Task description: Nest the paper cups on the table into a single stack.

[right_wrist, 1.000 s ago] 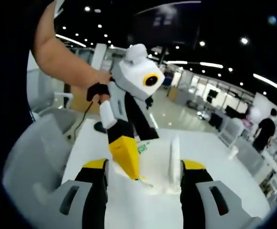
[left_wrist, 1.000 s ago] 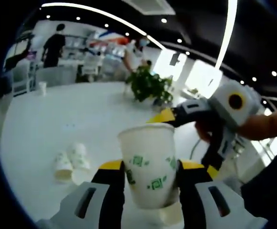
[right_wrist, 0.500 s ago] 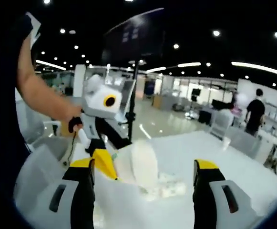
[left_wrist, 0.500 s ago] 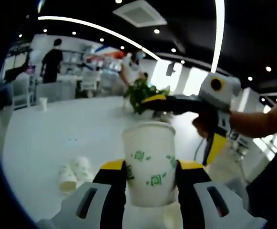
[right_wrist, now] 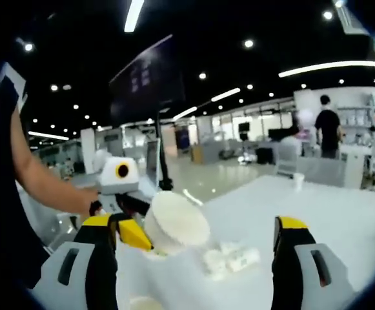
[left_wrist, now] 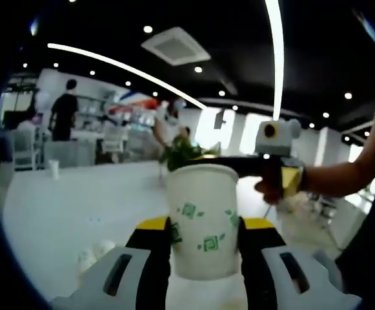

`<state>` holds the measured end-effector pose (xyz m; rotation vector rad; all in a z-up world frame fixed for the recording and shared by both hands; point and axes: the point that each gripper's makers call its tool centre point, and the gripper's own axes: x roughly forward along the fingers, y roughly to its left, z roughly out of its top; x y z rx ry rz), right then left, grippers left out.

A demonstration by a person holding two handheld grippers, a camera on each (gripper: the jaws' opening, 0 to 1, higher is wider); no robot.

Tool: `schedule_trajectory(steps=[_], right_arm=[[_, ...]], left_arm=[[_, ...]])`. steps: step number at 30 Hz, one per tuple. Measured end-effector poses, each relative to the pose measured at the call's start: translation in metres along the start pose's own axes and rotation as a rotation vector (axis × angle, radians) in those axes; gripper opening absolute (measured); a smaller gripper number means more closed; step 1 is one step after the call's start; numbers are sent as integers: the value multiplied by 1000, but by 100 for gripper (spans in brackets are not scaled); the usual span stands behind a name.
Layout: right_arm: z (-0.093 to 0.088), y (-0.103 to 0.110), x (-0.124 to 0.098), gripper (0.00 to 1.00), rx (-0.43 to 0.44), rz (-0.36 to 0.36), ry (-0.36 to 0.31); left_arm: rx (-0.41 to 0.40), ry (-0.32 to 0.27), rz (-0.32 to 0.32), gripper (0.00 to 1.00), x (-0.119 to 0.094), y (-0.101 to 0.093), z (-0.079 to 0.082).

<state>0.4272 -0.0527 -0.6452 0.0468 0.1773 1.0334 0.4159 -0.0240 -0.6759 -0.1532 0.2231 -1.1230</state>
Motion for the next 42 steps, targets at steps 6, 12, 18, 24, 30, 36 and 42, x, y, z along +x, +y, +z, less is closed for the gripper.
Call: schedule_trajectory(steps=[6,12,18,24,30,36,42], right_arm=[[-2,4,0,100,53,7,-8],[-8,15,4,94,132,42,-7],[-17,22,10,86,175,62,26],[-15,31,16,75,243,104,7],[-13,37,22,61,221,112,25],[-9,38,23,56,215,102,8],[-6,47,26,54,156,121,16]], left_arm=[[-1,-26,-15,39,1,-6,6],[6,-43,-39,39,3,-14,10],[15,-36,-51,39,4,-19,9],[25,-36,-57,39,4,-21,10],[52,-14,-59,39,5,-25,5],[62,4,-52,39,5,-24,1],[67,1,-58,38,6,-27,-1]])
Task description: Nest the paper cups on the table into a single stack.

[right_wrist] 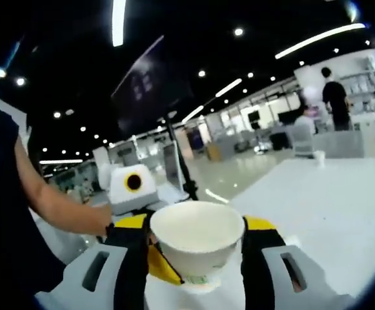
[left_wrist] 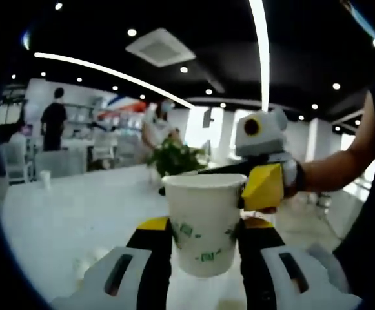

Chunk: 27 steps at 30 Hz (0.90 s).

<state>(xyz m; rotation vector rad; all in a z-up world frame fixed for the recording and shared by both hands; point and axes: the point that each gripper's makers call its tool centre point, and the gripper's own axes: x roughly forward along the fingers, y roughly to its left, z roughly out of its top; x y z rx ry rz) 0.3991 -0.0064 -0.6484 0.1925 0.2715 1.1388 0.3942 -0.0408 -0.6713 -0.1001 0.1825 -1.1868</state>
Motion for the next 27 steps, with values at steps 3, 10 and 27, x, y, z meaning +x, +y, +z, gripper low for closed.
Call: schedule_trajectory(steps=[3,10,27], right_arm=[[-3,-2,1,52,-44,-23,6],[3,-2,3,48,-85,-21,14],[19,-1,5,43,-146,-24,-44]], left_arm=[[5,-16,-1,38,2,-2,5],[16,-13,-4,38,1,-2,9],[74,89,58,54,-13,16,1]])
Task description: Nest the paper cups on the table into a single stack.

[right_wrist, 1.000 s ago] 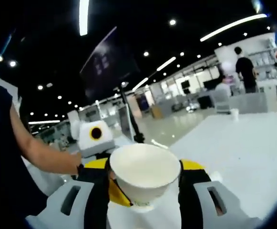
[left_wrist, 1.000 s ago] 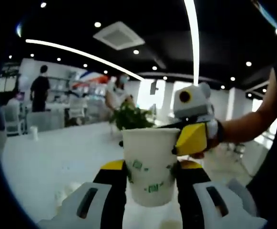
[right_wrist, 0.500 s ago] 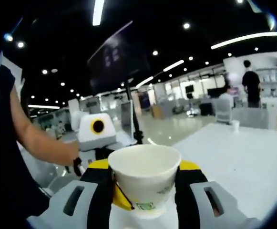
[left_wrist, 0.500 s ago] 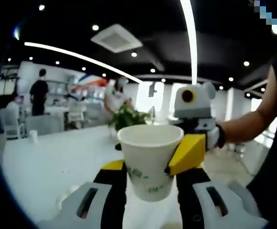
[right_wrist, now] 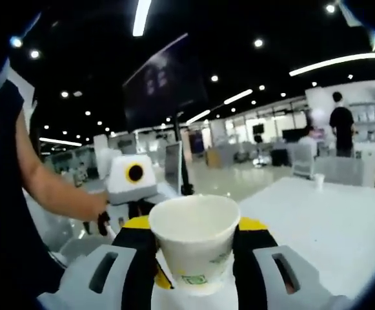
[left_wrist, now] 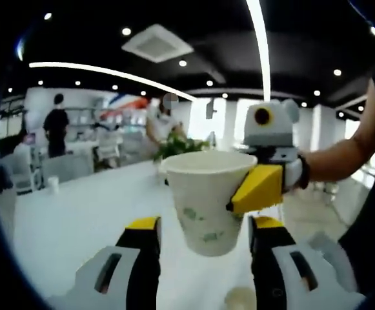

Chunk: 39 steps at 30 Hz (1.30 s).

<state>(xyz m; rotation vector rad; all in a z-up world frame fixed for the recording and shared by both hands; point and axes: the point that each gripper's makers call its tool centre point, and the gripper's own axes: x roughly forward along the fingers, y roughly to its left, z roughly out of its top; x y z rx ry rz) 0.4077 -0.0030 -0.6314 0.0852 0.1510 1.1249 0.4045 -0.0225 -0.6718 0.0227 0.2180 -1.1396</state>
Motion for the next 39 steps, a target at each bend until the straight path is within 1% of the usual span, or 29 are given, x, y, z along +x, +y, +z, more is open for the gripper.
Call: schedule_trajectory(steps=[1,3,6,7,8,9,10,11,12,13,14,17,19,21,25,29,31,34,37,39], right_arm=[[3,0,-1,43,-7,0,-10],[7,-1,-2,43,-34,-1,-31],[8,-1,-5,43,-47,-11,-44],[7,-1,-6,43,-53,-14,-49],[6,-1,-7,43,-54,-19,-48],[4,-2,-7,43,-57,-24,-51],[3,-2,-8,43,-60,-27,-55],[3,-2,-8,43,-62,-31,-57],[1,-2,-8,43,-66,-35,-57],[0,-2,-8,43,-69,-34,-55],[0,-1,-9,43,-72,-35,-53],[2,0,-13,43,-79,-35,-63],[7,1,-16,44,-76,-38,-82],[8,1,-18,44,-79,-41,-88],[6,1,-25,44,-84,-50,-88],[6,5,-31,44,-102,-48,-94],[6,6,-33,44,-109,-50,-96],[0,6,-35,44,-113,-48,-85],[-4,7,-36,44,-118,-48,-75],[-5,7,-36,44,-118,-49,-76]], left_arm=[[-7,15,14,55,-5,3,-4],[0,21,27,58,-10,8,-7],[26,47,68,66,-23,23,-17],[28,55,83,73,-27,28,-20],[12,76,111,80,-33,36,-25],[1,81,126,85,-38,40,-28],[-4,75,142,91,-44,46,-30],[2,70,151,95,-48,47,-31],[8,74,176,98,-55,53,-33],[22,89,185,98,-62,55,-39],[27,91,201,98,-67,58,-41],[19,95,215,98,-79,58,-49],[35,128,231,98,-88,59,-58],[54,144,227,98,-93,56,-65],[49,146,222,98,-100,53,-69],[15,107,227,98,-107,48,-67],[9,107,227,98,-108,47,-70],[4,129,227,98,-109,46,-77],[4,115,230,98,-112,47,-76],[1,124,240,98,-115,50,-77]])
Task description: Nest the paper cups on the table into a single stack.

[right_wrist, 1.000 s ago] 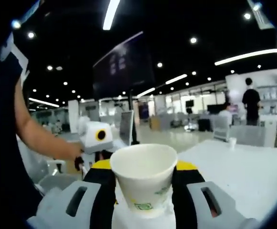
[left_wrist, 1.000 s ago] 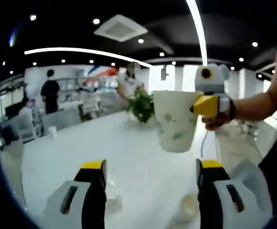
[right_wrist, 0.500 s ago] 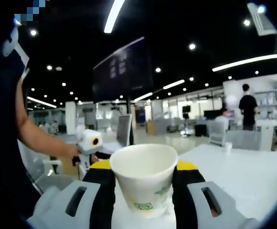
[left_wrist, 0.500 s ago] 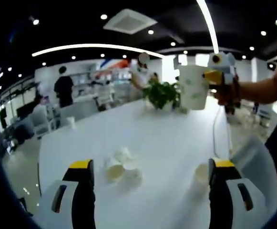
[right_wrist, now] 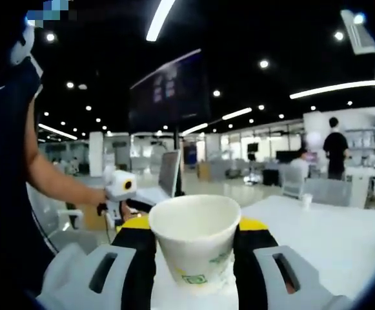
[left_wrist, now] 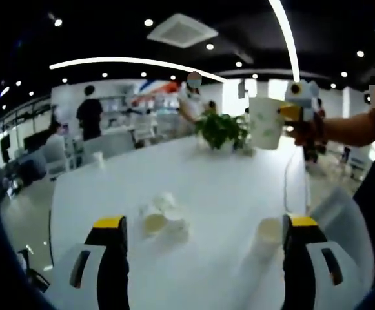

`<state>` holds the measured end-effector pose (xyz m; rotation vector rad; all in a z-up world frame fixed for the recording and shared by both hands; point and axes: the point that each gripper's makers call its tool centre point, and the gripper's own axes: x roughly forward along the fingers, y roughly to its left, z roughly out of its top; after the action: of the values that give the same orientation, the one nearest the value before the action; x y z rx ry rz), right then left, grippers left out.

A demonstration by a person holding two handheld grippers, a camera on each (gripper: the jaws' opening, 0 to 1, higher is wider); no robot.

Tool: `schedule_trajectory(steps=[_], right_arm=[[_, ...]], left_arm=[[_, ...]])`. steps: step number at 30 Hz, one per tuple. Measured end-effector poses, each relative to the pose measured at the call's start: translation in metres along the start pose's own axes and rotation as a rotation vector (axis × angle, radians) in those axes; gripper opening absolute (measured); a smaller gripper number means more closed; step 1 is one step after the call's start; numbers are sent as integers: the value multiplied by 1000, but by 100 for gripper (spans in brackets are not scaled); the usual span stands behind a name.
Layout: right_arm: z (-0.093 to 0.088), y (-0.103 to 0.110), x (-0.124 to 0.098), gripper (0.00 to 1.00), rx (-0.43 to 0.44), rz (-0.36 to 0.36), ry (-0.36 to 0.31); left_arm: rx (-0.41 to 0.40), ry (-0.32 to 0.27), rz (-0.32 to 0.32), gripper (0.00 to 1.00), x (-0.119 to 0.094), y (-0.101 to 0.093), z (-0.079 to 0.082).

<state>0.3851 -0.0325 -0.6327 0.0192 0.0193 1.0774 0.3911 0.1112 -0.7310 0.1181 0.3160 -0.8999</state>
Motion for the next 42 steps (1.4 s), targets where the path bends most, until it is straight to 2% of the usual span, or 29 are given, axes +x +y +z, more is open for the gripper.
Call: schedule_trajectory(steps=[7,10,13,21,33,42], right_arm=[[0,4,-2,44,8,5,-7],[-1,5,-2,44,6,7,-7],[-2,6,-2,44,7,11,-9],[-3,4,-5,43,3,6,-42],[-18,11,-6,43,-12,16,-28],[-34,22,-9,43,-15,24,-18]], left_arm=[[3,4,6,98,-4,3,0],[-36,-4,-5,98,-3,3,-3],[-22,12,3,98,-3,3,-6],[-21,8,4,98,-1,4,-5],[1,47,-7,98,2,6,-16],[3,57,-4,98,4,4,-17]])
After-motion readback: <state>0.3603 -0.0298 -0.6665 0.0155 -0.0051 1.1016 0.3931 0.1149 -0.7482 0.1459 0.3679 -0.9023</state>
